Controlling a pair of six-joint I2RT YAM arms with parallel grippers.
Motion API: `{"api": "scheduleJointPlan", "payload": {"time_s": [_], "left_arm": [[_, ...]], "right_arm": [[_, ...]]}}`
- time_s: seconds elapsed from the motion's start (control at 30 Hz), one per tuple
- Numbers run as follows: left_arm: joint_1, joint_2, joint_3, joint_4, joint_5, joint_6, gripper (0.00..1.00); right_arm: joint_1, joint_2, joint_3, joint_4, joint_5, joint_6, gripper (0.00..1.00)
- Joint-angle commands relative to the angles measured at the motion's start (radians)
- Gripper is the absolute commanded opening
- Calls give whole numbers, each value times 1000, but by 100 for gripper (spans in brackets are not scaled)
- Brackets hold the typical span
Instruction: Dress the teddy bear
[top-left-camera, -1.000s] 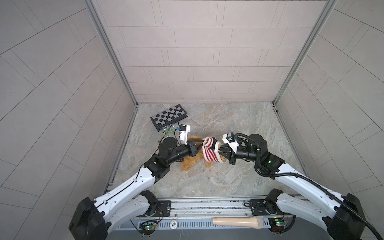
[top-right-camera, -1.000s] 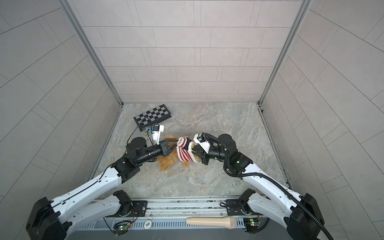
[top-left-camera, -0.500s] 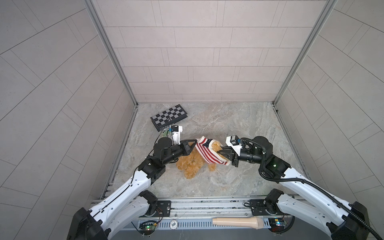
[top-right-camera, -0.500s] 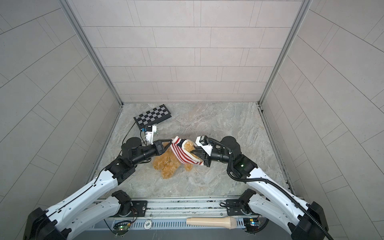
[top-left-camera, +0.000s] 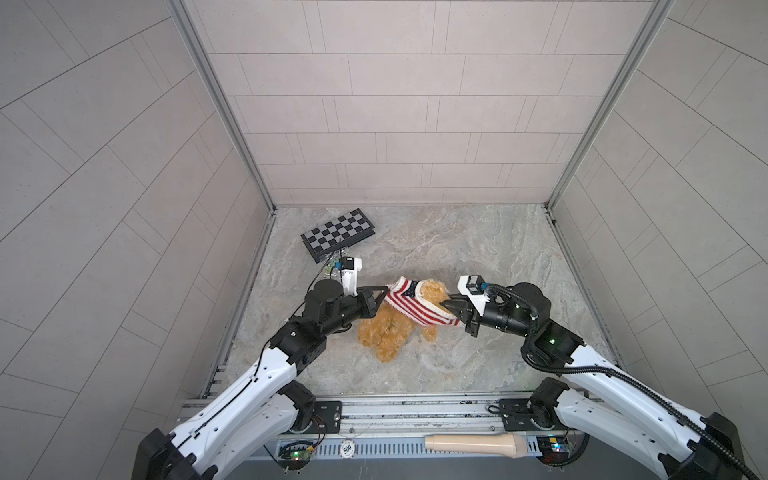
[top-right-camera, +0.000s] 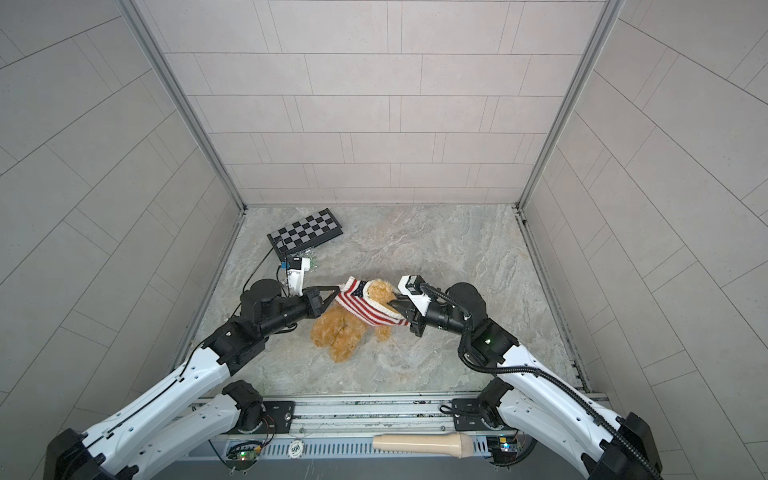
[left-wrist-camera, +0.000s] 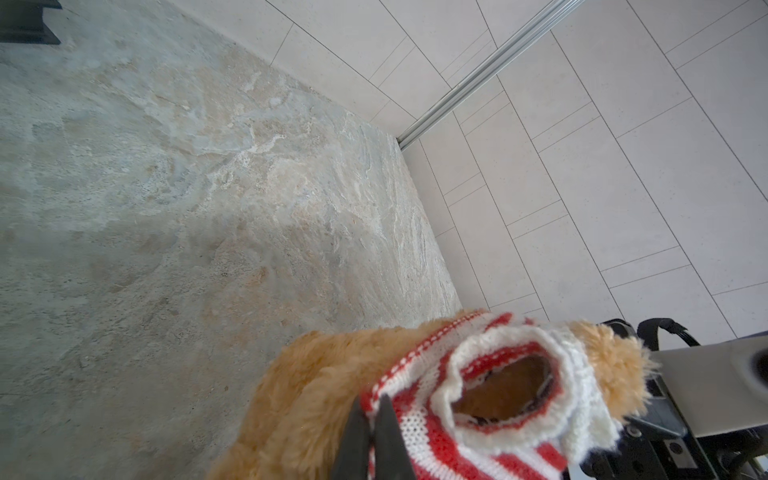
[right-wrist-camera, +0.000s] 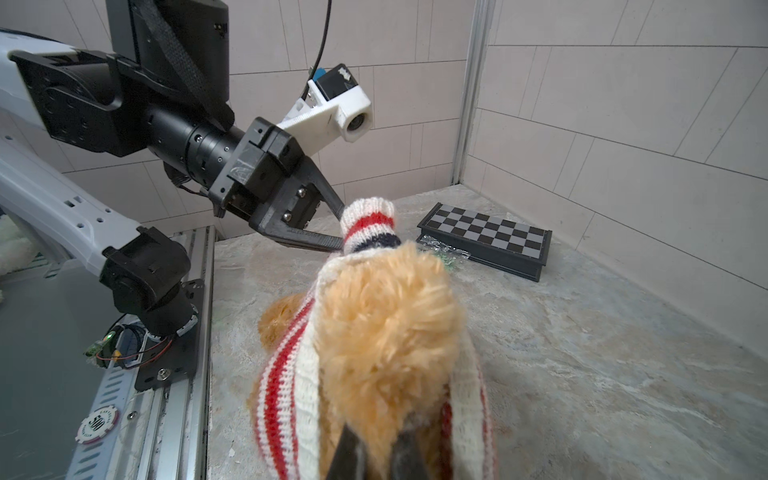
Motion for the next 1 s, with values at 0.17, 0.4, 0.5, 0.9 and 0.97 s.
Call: {"api": "scheduleJointPlan", "payload": {"time_s": [0.17, 0.4, 0.5, 0.9, 0.97], "left_arm": [[-32, 12, 9, -61, -39, 80, 0], [-38, 30, 5, -62, -61, 97, 0], [-38, 20, 22, -53, -56, 108, 11], [-105, -20, 14, -3, -49, 130, 51], [-161, 9, -15, 96, -40, 101, 56]], "right_arm": [[-1, 3, 22, 114, 161, 75, 0], [-1, 22, 34, 117, 197, 116, 0], [-1, 31, 38, 109, 193, 130, 0], [3, 58, 27, 114, 250, 255, 0], [3, 79, 38, 115, 273, 305, 0]]}}
